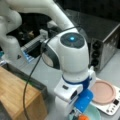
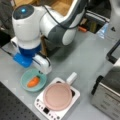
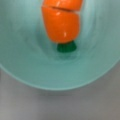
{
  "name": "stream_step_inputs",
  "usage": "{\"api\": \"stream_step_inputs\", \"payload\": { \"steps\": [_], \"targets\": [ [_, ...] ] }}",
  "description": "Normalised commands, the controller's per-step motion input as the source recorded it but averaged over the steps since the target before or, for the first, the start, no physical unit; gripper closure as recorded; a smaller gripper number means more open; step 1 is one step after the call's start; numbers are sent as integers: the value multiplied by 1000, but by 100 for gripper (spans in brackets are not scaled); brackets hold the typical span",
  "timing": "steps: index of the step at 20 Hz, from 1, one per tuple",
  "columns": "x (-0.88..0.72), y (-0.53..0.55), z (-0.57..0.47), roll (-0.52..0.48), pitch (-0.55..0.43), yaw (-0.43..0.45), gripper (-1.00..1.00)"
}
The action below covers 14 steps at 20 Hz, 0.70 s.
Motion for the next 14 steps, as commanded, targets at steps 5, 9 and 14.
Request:
{"api": "stream_step_inputs", "payload": {
  "steps": [5,9,14],
  "targets": [
    [389,-115,83,25,211,56,-100],
    [194,-26,108,29,233,108,-100],
    [68,84,-32,152,195,249,-100]
  ]
}}
